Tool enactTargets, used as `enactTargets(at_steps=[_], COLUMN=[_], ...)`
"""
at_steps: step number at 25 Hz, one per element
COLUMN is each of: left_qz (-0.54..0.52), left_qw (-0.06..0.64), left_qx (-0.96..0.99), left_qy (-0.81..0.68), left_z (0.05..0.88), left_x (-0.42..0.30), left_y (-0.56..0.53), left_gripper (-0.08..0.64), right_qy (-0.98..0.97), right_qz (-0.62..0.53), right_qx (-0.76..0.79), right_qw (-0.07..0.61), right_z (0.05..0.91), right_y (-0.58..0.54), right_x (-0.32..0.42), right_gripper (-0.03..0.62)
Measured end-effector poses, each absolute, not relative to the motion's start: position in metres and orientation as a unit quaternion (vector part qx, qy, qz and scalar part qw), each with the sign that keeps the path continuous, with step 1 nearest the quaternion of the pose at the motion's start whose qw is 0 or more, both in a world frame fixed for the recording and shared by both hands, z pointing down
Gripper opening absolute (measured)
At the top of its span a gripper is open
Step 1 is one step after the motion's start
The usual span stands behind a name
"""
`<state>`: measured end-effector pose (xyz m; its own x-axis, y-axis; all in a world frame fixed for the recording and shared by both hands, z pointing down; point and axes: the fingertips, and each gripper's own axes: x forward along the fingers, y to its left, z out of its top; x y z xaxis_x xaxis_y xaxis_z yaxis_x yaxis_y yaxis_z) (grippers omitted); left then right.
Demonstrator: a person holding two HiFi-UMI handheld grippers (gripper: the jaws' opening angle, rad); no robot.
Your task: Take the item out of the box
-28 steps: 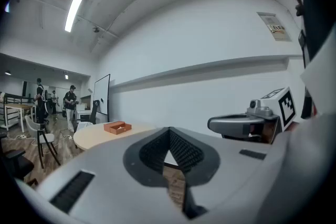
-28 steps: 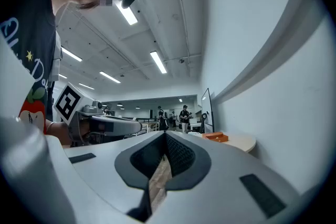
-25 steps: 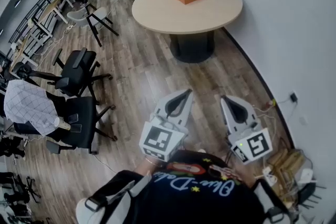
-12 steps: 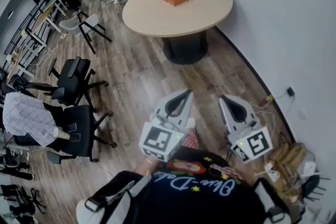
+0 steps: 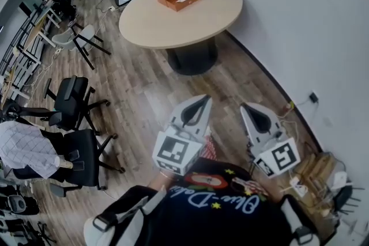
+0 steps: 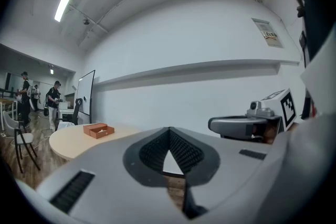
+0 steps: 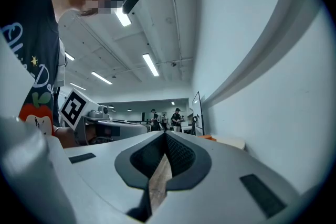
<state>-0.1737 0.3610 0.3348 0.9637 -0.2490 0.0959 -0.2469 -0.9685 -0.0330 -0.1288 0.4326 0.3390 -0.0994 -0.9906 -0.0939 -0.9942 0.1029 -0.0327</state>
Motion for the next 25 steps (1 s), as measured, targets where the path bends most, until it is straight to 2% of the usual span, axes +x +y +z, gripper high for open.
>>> enactTargets(at_steps=[11,25], left_qz=[-0.047,-0.047], left_qw=[0.014,-0.005], left_qx=[-0.995,-0.996], left_qy=[0.083,0.071], left_z=[0.321,0.317], left_x=[-0.101,-0.062], left_y=[0.305,0.193], left_gripper=[-0.015,-0.015], right_qy=[0.721,0.718], right_qz=[0.006,0.003], right_qx=[-0.691,-0.695], right_qw=[0.044,0.026], right_z=[0.331,0.323], right_y=[0.380,0.273], right_x=[-0.072,-0.037], right_gripper=[-0.003,-0.003])
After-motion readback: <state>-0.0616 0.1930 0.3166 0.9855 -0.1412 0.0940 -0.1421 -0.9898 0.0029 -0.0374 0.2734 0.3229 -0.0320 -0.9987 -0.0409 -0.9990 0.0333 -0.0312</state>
